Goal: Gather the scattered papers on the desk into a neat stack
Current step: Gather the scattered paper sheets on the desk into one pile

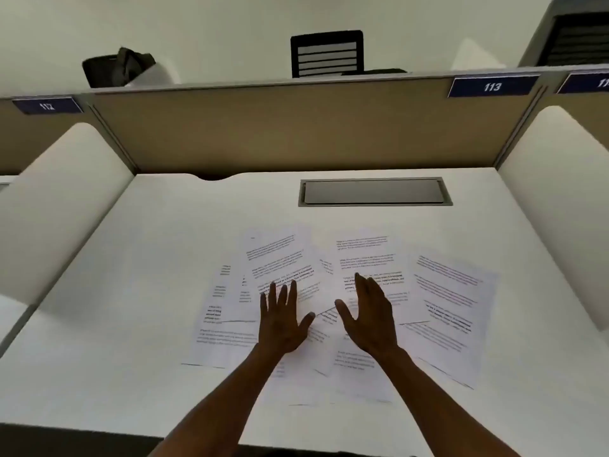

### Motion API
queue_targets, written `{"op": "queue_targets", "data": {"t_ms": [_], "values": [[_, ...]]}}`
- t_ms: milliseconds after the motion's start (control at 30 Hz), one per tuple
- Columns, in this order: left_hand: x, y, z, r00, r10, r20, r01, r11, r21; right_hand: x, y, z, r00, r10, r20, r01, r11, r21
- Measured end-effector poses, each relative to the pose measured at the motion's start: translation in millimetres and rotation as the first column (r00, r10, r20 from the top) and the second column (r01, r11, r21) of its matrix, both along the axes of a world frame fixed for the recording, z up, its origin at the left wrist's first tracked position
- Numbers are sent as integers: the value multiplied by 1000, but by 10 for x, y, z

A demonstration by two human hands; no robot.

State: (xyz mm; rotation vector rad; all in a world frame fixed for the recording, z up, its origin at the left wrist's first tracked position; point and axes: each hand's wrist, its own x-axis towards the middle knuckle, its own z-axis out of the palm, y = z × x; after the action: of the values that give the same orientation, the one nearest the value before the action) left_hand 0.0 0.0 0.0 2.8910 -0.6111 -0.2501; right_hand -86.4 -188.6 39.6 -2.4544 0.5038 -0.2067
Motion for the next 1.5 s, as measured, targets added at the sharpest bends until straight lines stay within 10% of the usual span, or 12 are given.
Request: {"op": "queue_targets", "data": {"t_ms": [467,700,1133,1500], "values": [[-361,49,-214,1000,20,-6,-21,998,-66,367,120,-468,905,361,-227,-399,904,-152],[-494,231,-207,938,342,-48,-337,876,-345,-45,157,-706,890,446,-95,-454,848,-275],[128,489,-91,758,604,-245,-648,738,-186,-162,83,-759,854,513,87,-460,823,-332],[536,492,185,578,751,-319,-802,595,-52,-106,189,-701,950,252,185,-239,967,-89]]}}
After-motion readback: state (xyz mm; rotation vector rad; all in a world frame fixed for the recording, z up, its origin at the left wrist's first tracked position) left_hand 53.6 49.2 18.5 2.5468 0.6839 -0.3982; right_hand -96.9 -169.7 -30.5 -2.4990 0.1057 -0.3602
